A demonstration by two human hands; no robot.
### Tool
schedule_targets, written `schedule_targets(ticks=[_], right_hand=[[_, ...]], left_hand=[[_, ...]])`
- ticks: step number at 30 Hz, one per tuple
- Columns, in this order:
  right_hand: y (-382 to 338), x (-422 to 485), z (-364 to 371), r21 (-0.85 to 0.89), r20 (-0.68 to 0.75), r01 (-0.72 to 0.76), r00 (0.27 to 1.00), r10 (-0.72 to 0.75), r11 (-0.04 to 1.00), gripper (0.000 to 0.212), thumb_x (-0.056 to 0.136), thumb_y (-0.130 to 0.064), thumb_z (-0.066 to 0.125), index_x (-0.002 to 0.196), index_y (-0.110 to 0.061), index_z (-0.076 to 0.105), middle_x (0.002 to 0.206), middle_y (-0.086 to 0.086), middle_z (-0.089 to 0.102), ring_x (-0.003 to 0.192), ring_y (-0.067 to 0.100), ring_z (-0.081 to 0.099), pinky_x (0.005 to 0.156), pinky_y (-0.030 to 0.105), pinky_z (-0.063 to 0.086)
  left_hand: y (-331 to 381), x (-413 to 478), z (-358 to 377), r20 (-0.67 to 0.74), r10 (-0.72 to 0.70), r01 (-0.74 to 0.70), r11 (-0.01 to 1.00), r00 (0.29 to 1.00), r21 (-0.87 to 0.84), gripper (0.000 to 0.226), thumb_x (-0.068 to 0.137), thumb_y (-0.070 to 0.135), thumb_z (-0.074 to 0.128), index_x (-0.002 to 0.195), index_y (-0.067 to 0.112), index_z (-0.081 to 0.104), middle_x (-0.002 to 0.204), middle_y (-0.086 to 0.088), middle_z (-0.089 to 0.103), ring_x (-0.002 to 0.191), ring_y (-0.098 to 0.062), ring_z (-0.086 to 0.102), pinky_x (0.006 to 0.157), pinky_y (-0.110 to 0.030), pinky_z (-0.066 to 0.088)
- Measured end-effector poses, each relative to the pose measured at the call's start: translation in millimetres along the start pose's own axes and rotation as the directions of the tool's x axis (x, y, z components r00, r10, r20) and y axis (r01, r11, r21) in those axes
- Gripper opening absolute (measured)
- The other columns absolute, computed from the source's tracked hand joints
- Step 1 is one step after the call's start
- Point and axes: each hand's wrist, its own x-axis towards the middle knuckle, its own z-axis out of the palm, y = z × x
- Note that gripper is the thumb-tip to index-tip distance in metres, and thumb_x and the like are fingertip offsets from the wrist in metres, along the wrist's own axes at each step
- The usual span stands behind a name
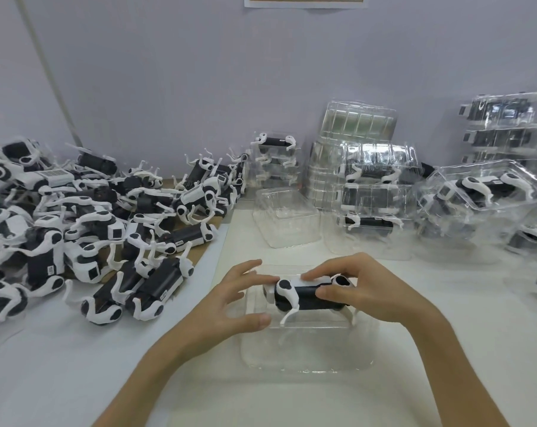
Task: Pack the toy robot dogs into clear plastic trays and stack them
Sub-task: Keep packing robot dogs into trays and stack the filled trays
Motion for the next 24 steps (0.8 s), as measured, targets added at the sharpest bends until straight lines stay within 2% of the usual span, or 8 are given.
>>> schedule_targets(ticks=[5,9,11,14,17,20,22,24], right_hand=[[0,5,14,-0.08,-0.074,0.001,0.997,-0.007,0.997,0.022,0.083,-0.022,0.079,0.091,-0.042,0.078,0.094,-0.03,0.07,0.098,-0.003,0.061,0.088,0.017,0.044],[4,10,17,-0.14,-0.351,0.055,0.931,-0.101,0.989,0.013,0.087,-0.031,0.074,0.099,-0.038,0.072,0.103,-0.027,0.067,0.106,-0.006,0.056,0.091,0.01,0.036],[7,12,14,-0.05,-0.428,-0.046,0.904,0.02,0.998,0.02,0.094,-0.04,0.063,0.113,-0.037,0.067,0.113,-0.024,0.063,0.103,-0.006,0.055,0.086,0.01,0.038],[16,10,8,0.022,-0.323,-0.353,0.883,0.341,0.935,0.045,0.097,-0.059,0.043,0.128,-0.029,0.056,0.122,-0.013,0.058,0.105,0.005,0.054,0.09,0.029,0.041],[22,11,11,0.015,-0.188,-0.503,0.847,0.497,0.864,0.063,0.096,-0.067,0.031,0.122,-0.016,0.058,0.115,-0.005,0.059,0.101,0.014,0.051,0.086,0.032,0.039],[19,12,13,0.126,-0.163,-0.467,0.86,0.483,0.875,0.066,0.09,-0.074,0.034,0.128,-0.025,0.056,0.12,-0.01,0.054,0.109,0.013,0.047,0.089,0.031,0.034],[17,11,13,0.224,-0.117,-0.386,0.901,0.418,0.895,0.072,0.079,-0.082,0.038,0.137,-0.041,0.049,0.132,-0.018,0.049,0.117,0.01,0.049,0.095,0.031,0.035],[15,11,14,0.301,-0.075,-0.299,0.939,0.335,0.906,0.079,0.072,-0.081,0.048,0.145,-0.053,0.036,0.137,-0.021,0.044,0.116,0.006,0.058,0.094,0.028,0.046]], left_hand=[[-7,2,2,-0.033,-0.017,0.018,1.0,0.999,0.016,0.053,0.068,0.065,0.066,0.119,0.054,0.059,0.15,0.037,0.023,0.139,0.015,0.026,0.108,-0.017,0.026],[-11,4,1,-0.104,-0.037,0.041,0.998,0.994,0.038,0.055,0.067,0.069,0.061,0.12,0.056,0.056,0.151,0.032,0.025,0.14,0.014,0.022,0.114,-0.03,0.024],[-15,5,1,-0.158,-0.034,0.045,0.997,0.987,0.067,0.055,0.07,0.071,0.057,0.123,0.059,0.052,0.149,0.032,0.027,0.14,0.013,0.022,0.115,-0.032,0.024],[-20,7,1,-0.238,-0.083,0.095,0.995,0.968,0.039,0.068,0.07,0.073,0.057,0.134,0.055,0.041,0.144,0.036,0.033,0.136,0.013,0.029,0.112,-0.029,0.028],[-23,12,1,-0.238,-0.257,0.247,0.966,0.937,-0.071,0.072,0.076,0.074,0.058,0.14,0.049,0.039,0.145,0.029,0.041,0.132,0.007,0.037,0.11,-0.027,0.027],[-16,12,1,-0.115,-0.369,0.336,0.913,0.922,-0.231,0.027,0.074,0.084,0.054,0.1,0.079,0.052,0.108,0.056,0.051,0.117,0.018,0.044,0.106,-0.026,0.028],[-9,9,-2,-0.131,-0.347,0.304,0.914,0.929,-0.268,0.032,0.064,0.09,0.056,0.093,0.086,0.045,0.104,0.06,0.048,0.106,0.03,0.045,0.097,-0.019,0.032],[-7,6,-4,-0.206,-0.302,0.242,0.931,0.931,-0.273,0.057,0.058,0.088,0.06,0.111,0.081,0.04,0.124,0.043,0.054,0.113,0.023,0.049,0.096,-0.02,0.036]])
